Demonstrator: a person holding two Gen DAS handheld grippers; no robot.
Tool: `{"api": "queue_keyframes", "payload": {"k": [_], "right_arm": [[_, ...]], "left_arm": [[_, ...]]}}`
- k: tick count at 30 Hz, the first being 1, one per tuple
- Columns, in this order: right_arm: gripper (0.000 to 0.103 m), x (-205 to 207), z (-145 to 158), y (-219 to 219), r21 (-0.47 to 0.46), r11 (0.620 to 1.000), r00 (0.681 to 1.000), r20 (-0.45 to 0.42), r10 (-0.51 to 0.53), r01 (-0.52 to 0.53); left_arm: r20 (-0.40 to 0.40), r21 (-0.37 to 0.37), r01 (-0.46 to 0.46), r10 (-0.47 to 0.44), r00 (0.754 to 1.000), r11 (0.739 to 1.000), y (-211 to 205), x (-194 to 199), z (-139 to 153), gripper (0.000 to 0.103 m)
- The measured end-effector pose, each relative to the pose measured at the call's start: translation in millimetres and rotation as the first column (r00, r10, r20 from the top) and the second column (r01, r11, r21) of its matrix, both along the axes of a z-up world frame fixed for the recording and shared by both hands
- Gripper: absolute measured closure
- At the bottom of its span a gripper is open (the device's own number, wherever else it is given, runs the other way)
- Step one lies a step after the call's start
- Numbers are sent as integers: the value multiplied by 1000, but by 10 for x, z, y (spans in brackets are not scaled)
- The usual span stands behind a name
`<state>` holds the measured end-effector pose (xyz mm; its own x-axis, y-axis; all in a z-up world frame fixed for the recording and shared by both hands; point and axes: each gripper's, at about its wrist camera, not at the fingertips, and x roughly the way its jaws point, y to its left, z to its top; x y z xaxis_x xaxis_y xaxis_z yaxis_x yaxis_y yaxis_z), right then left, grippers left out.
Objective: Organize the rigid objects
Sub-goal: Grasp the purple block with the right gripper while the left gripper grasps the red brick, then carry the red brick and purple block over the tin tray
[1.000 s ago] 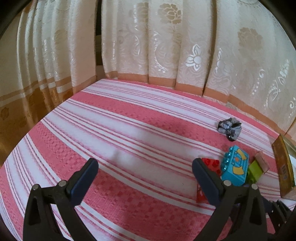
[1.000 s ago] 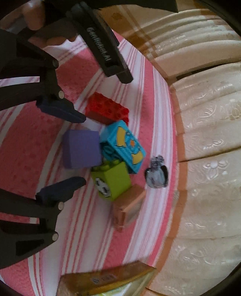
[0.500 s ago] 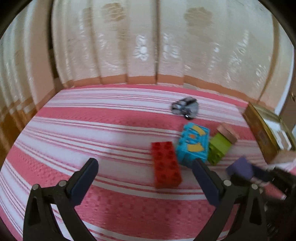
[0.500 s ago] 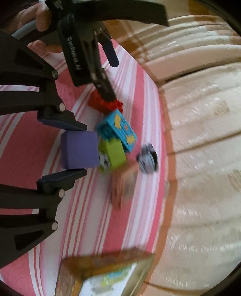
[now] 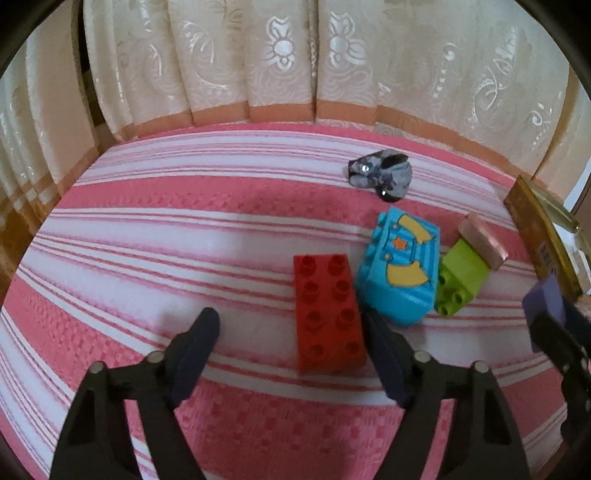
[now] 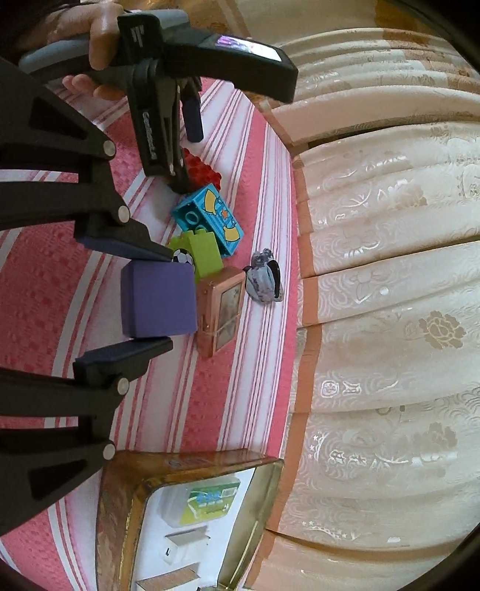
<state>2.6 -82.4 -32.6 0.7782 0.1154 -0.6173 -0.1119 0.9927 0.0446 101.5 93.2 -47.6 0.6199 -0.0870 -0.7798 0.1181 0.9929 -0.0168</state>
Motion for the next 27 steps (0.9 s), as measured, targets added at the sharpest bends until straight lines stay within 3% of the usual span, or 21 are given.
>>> {"api": "queue_keyframes", "payload": {"k": [3,5,6,10,12,19,27], "right_arm": [[59,11,2,-32,16,1000,1000,-6,-5,6],[59,11,5,-54,28,1000,1000,-7,-13,13],[59,14,4,-63,31,999,1000,-7,-17,18],[59,26,-13,-68,25,999,1000,-8,-27,28],[59,22,3,-92,36,999,999,1,-32,32],[59,-38,98,-189,95,995,998,57,-35,30],[59,-138,212,-207,69,996,988,141,-61,52]], "left_arm": [[5,0,-11,11,1000,1000,-26,43,0,38],[15,-3,2,-2,1000,1000,-50,34,11,54],[20,-6,4,-4,1000,1000,-50,26,18,71],[23,-61,-15,17,1000,998,43,26,26,73],[35,-86,-69,72,997,994,146,6,45,73],[199,-191,-187,225,954,964,376,-265,236,73],[368,-130,-188,223,903,974,86,-524,392,73]]}}
